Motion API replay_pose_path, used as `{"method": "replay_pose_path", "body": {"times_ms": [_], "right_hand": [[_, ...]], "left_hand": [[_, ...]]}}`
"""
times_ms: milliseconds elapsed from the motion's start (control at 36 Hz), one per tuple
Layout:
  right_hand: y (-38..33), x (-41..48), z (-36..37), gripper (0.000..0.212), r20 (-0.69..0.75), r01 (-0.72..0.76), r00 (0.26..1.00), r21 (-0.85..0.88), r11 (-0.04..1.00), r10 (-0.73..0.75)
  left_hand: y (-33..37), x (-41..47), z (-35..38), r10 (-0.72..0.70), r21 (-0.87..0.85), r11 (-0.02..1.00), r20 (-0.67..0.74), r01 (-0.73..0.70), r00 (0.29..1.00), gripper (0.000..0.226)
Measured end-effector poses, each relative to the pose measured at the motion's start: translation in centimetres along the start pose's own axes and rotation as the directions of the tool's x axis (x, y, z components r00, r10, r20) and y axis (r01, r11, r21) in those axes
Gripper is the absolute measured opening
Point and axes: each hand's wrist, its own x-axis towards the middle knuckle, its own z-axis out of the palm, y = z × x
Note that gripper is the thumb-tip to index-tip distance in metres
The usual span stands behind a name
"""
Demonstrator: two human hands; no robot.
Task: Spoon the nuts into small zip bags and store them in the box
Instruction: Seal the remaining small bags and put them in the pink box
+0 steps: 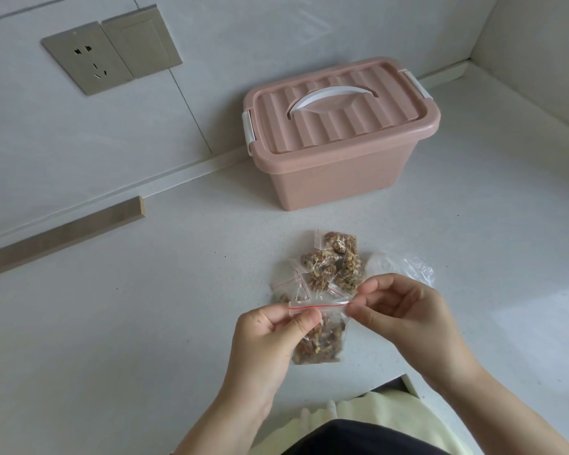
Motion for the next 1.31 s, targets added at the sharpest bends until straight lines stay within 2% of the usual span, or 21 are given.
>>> {"method": "replay_pose_path", "body": {"times_ms": [111,250,472,611,833,972,1028,1111,1167,1250,1306], "right_hand": [[0.0,-0.2,0.2,0.013,0.032,0.042,0.999,-0.036,0.998,-0.040],[0.1,-0.3,0.8,0.021,0.054,0.078,0.996,-0.094,0.993,-0.073],[0.4,-0.5,0.6,0.015,0.068,0.116,0.991,-0.060,0.991,-0.112],[0.2,-0.6,0.5,0.026,0.036,0.091,0.995,-0.035,0.995,-0.089],[0.0,-0.4,0.4,0.018,0.034,0.125,0.992,-0.066,0.990,-0.123],[0.3,-0.3,0.5,0.011,0.085,0.167,0.984,-0.140,0.976,-0.156],[0.4,-0.3,0.4,0.020,0.132,0.193,0.977,-0.197,0.961,-0.169],[0.6,-0.4,0.5,0.021,0.223,0.250,0.958,-0.330,0.910,-0.182],[0.6,-0.4,0.6,0.016,0.256,0.301,0.943,-0.385,0.873,-0.212],[0.6,-0.3,0.7,0.009,0.271,0.365,0.923,-0.392,0.844,-0.273],[0.5,-0.3,0.7,0.004,0.285,0.394,0.911,-0.390,0.832,-0.297]], "left_hand": [[0.0,-0.1,0.0,0.017,-0.007,1.000,0.008,-0.017,1.000,0.012],[-0.1,-0.4,0.3,0.038,0.031,0.999,0.039,-0.039,0.999,0.009],[0.1,-0.7,0.2,0.032,0.015,0.999,0.078,-0.033,0.996,0.012],[0.3,-0.8,0.1,0.011,-0.012,1.000,0.098,-0.010,0.995,0.015],[0.2,-0.4,-0.6,-0.006,-0.030,1.000,0.023,0.006,1.000,0.006],[-0.1,-0.4,-0.6,0.097,0.038,0.995,-0.021,-0.096,0.995,0.012],[-0.2,-0.5,-0.6,0.143,0.083,0.987,-0.018,-0.141,0.990,0.016],[-0.2,-0.8,-0.5,0.177,0.122,0.977,0.008,-0.177,0.984,0.011],[-0.1,-1.0,-0.4,0.204,0.145,0.967,0.042,-0.208,0.978,0.015],[0.0,-1.1,-0.5,0.258,0.173,0.947,0.095,-0.271,0.962,0.022],[-0.1,-1.1,-0.7,0.287,0.173,0.937,0.109,-0.302,0.952,0.013]]}}
